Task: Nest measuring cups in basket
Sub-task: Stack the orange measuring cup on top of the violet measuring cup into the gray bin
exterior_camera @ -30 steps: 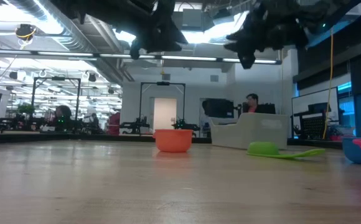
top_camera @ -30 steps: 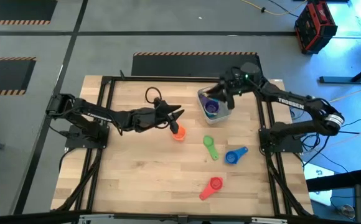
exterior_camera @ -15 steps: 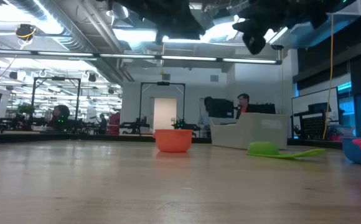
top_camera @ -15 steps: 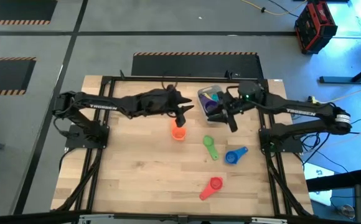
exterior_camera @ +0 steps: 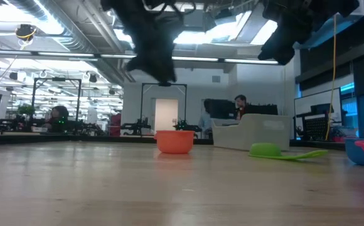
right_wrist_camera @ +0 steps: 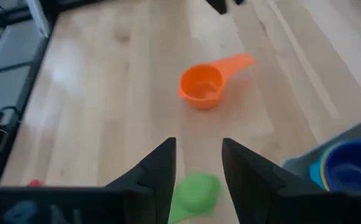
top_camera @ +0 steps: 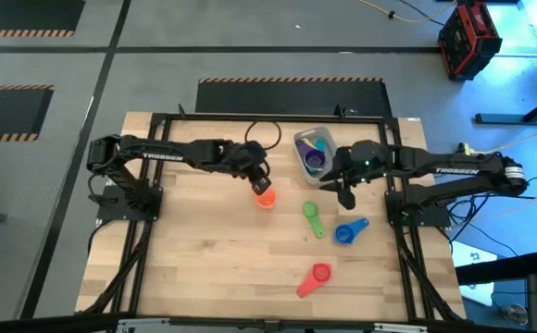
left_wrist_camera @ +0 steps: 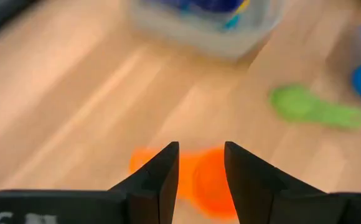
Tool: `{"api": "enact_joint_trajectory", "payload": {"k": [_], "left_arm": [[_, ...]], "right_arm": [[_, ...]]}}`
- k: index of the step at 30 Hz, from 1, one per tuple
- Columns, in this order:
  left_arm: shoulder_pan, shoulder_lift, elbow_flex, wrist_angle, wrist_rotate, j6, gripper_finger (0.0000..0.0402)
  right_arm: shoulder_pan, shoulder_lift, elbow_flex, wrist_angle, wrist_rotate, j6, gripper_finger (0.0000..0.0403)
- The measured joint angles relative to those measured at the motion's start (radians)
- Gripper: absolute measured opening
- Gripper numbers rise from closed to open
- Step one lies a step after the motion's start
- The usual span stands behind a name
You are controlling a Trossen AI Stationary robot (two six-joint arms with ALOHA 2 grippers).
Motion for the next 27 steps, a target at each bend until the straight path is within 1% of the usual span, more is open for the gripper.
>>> {"api": "enact_joint_trajectory", "payload": {"k": [3, 8, 12, 22, 27], "left_arm": [[-0.009, 0.000, -0.014, -0.078, 0.013, -0.085, 0.0121], [-0.030, 0.011, -0.061, -0.083, 0.021, -0.218, 0.0121], [-0.044, 0.045, -0.079, -0.083, 0.036, -0.306, 0.0121], [-0.069, 0.167, -0.076, 0.044, 0.036, -0.357, 0.0121], [-0.069, 0.214, -0.077, 0.029, 0.036, -0.388, 0.0121]], "right_arm": [[0.016, 0.008, 0.000, 0.003, 0.011, -0.040, 0.0135], [0.024, 0.015, 0.000, 0.005, 0.010, -0.072, 0.0135], [0.024, 0.015, 0.000, 0.010, 0.011, -0.098, 0.0135], [0.024, 0.025, 0.000, 0.022, 0.010, -0.128, 0.0135], [0.024, 0.035, 0.000, 0.027, 0.010, -0.130, 0.0135]]}}
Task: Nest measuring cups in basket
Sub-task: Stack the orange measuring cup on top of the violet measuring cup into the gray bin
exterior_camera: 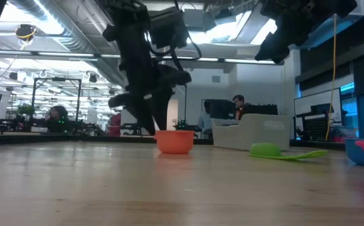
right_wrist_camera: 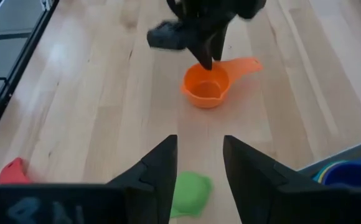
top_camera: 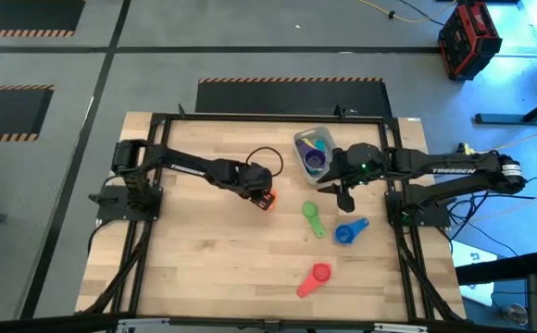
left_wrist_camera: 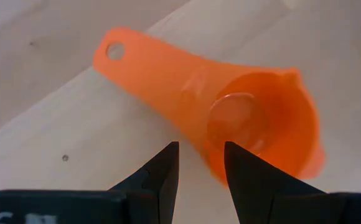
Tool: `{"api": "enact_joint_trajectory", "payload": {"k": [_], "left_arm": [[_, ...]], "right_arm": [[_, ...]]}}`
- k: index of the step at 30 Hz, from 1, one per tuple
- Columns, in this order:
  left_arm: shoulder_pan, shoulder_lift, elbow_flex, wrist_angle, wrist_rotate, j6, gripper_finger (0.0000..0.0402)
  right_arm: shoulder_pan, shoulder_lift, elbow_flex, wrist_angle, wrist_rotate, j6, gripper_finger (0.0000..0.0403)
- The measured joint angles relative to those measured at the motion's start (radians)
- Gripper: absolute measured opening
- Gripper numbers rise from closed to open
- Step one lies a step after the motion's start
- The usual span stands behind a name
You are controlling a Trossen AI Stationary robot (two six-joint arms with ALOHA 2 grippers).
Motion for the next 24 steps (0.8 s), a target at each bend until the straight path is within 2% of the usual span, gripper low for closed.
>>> {"api": "enact_joint_trajectory", "payload": {"k": [13, 24], "left_arm": [[0.000, 0.027, 0.000, 0.009, -0.013, -0.016, 0.0117], [0.000, 0.024, 0.000, 0.033, 0.002, -0.025, 0.0038]], "right_arm": [[0.000, 0.029, 0.000, 0.010, 0.000, -0.019, 0.0135], [0.000, 0.030, 0.000, 0.015, 0.000, -0.019, 0.0135]]}}
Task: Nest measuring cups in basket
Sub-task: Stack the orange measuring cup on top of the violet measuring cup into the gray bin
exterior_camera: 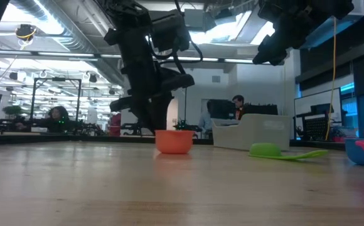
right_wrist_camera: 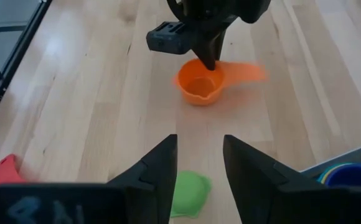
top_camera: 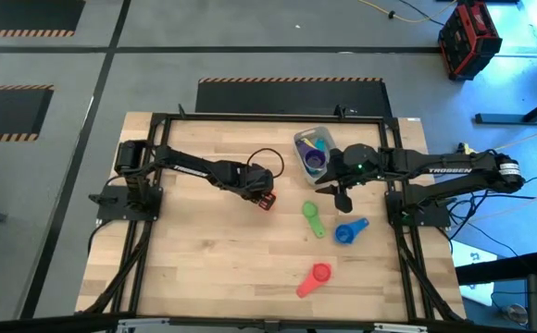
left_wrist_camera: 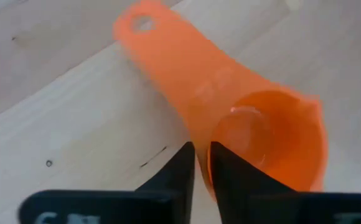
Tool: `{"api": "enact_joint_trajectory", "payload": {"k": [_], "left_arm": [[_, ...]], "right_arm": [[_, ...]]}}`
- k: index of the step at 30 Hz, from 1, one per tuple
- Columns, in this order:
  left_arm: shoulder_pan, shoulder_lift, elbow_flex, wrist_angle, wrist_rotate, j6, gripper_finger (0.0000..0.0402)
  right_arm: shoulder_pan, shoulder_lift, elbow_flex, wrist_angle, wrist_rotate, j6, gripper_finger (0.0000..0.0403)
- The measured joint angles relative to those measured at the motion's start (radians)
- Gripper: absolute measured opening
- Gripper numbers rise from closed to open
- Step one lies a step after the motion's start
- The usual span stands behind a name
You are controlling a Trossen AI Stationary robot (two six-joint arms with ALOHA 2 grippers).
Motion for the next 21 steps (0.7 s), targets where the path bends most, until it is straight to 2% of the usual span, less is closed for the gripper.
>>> {"api": "enact_joint_trajectory", "payload": {"k": [4, 13, 16, 18, 21], "left_arm": [[0.000, 0.000, 0.000, 0.007, -0.004, 0.004, 0.0009], [0.000, 0.000, 0.000, 0.050, -0.022, 0.034, 0.0006], [-0.002, -0.008, 0.000, 0.059, -0.033, 0.054, 0.0006], [-0.005, -0.013, 0.000, 0.079, -0.050, 0.060, 0.0005], [-0.012, -0.027, 0.001, 0.114, -0.091, 0.078, 0.0004]], "right_arm": [[0.000, 0.000, 0.000, 0.000, 0.000, 0.001, 0.0135], [0.000, 0.000, 0.000, 0.000, 0.000, 0.004, 0.0135], [0.000, 0.000, 0.000, 0.000, 0.006, 0.052, 0.0135], [-0.001, 0.000, 0.000, 0.000, 0.045, 0.086, 0.0135], [-0.003, 0.000, 0.000, 0.000, 0.157, 0.136, 0.0135]]}}
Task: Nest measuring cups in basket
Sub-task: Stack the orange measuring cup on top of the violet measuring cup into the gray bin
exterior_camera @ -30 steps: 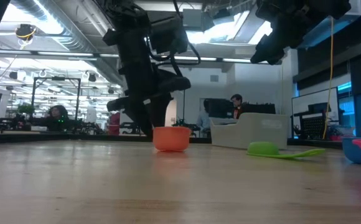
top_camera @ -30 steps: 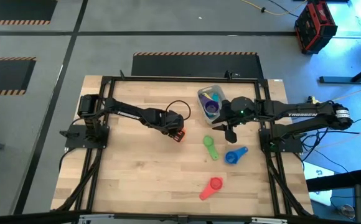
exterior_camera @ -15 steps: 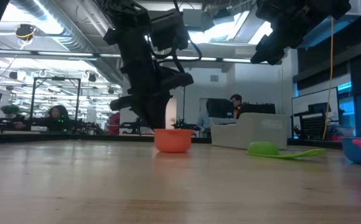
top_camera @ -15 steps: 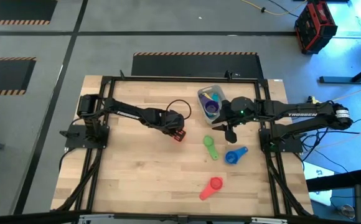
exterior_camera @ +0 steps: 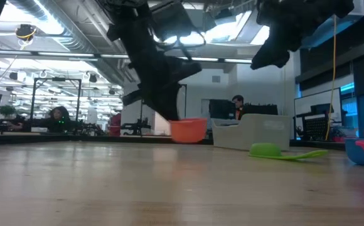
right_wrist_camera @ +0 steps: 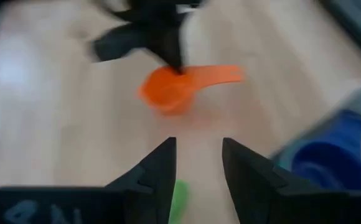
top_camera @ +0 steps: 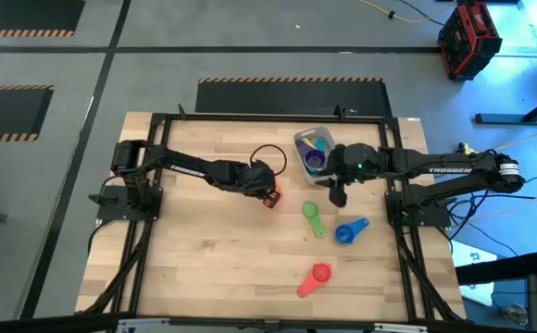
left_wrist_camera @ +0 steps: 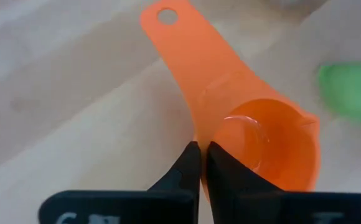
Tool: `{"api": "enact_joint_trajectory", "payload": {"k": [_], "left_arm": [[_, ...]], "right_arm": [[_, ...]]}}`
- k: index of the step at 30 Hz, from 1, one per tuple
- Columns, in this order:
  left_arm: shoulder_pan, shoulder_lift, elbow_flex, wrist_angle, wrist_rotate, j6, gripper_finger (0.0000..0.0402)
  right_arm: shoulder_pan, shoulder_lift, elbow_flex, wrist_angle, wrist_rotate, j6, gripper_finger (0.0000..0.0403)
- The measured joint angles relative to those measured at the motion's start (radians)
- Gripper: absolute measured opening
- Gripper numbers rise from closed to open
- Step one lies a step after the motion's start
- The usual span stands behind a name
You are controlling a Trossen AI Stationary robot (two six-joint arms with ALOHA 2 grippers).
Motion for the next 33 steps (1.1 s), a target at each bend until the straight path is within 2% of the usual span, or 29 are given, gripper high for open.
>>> {"api": "enact_joint_trajectory", "payload": {"k": [5, 7, 17, 25, 33], "left_arm": [[-0.007, -0.014, 0.001, 0.081, -0.063, 0.030, 0.0004], [-0.007, -0.014, 0.000, 0.105, -0.090, 0.035, 0.0004], [0.003, -0.013, 0.000, 0.345, -0.212, 0.132, 0.0004], [0.028, -0.013, 0.000, 0.556, -0.222, 0.218, 0.0004], [0.043, -0.013, 0.000, 0.603, -0.221, 0.237, 0.0004]], "right_arm": [[0.000, 0.000, 0.000, 0.003, 0.172, 0.053, 0.0135], [0.000, 0.000, 0.000, 0.023, 0.201, 0.073, 0.0135], [-0.001, 0.003, 0.000, 0.171, 0.202, 0.111, 0.0135], [-0.001, 0.006, 0.000, 0.180, 0.202, 0.128, 0.0135], [-0.001, 0.011, 0.000, 0.186, 0.246, 0.124, 0.0135]]}}
